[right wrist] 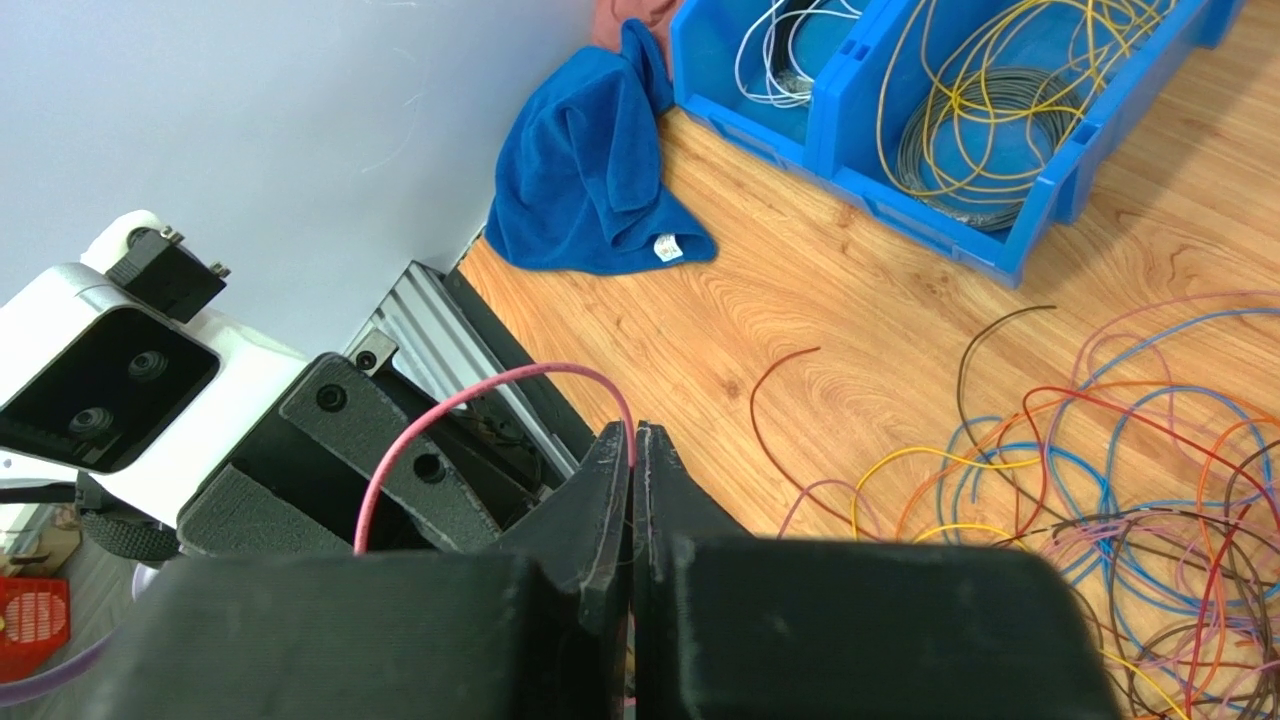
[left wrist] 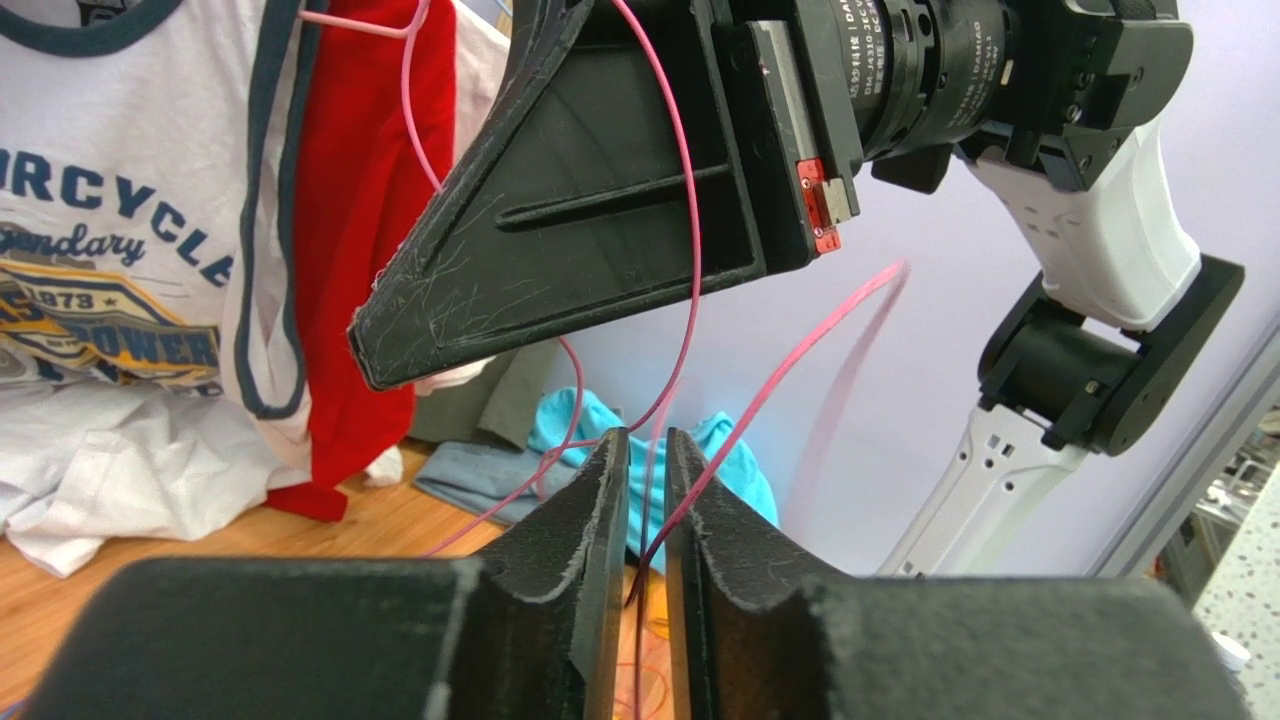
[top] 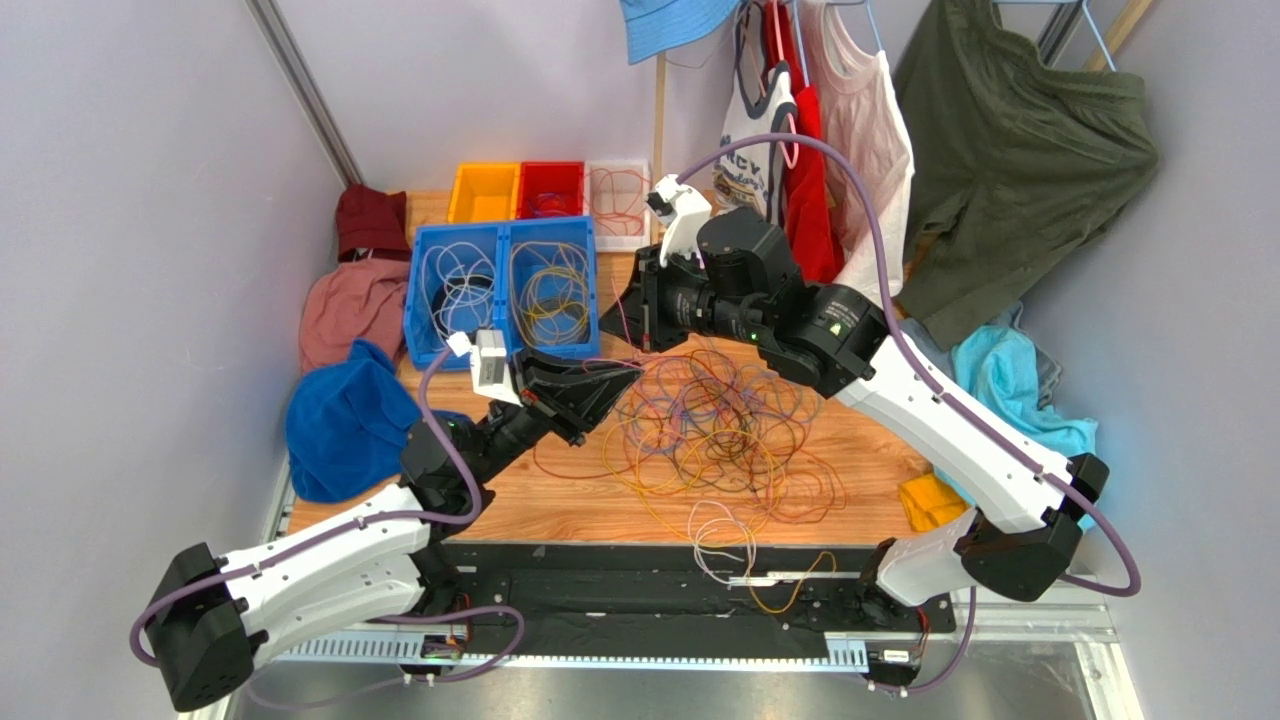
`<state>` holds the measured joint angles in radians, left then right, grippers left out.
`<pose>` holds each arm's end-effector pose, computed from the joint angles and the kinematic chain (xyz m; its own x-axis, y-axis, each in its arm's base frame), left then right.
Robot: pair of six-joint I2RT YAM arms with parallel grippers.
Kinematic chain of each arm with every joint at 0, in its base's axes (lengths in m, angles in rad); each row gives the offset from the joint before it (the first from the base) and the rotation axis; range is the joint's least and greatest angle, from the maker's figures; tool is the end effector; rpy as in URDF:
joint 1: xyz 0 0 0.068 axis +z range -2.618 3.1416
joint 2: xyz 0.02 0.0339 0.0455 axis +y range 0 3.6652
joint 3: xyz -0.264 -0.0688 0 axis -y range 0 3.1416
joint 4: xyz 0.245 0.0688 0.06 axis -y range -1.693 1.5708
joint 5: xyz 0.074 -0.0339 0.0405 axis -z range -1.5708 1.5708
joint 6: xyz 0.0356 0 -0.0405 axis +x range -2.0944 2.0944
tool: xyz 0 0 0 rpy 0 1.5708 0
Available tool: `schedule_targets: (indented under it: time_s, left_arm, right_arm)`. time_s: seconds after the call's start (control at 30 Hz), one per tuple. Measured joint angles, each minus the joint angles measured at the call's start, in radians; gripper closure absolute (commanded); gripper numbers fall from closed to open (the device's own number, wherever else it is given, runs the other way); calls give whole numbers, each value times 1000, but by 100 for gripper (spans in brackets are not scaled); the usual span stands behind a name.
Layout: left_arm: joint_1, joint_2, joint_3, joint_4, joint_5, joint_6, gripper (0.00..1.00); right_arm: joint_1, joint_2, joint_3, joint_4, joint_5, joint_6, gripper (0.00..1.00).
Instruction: Untangle the cables
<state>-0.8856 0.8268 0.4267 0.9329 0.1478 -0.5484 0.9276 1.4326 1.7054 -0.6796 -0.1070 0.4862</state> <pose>0.1126 -0.1460 0.3230 -0.1668 -0.6107 -0.7741 0.8896 0.2453 -0.3852 0.1792 0.2454 0.4555 -0.6091 -0.0380 -0.7922 -0.6445 0.6058 0.4665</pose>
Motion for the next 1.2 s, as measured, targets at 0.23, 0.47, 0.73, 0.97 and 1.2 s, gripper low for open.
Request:
schedule_targets:
  time_s: [0.23,0.47,0.73,0.97,1.2]
  left_arm:
    - [0,27,0,18,-3,-1,71]
    - [0,73,1,42,-3,-2,71]
    - [0,161,4,137,-3,-19,68]
    - [0,264,5,290,0,-76,86]
    - [0,314,5,338,5,-113,100]
  right_arm:
    - [14,0,0,0,-2,7,100]
    - [21,0,0,2,-10,15,100]
    - [32,0,-13,7,-18,25,100]
    - [33,-2,-60,38,-18,44,100]
    - [33,-32,-106,71,-18,57,100]
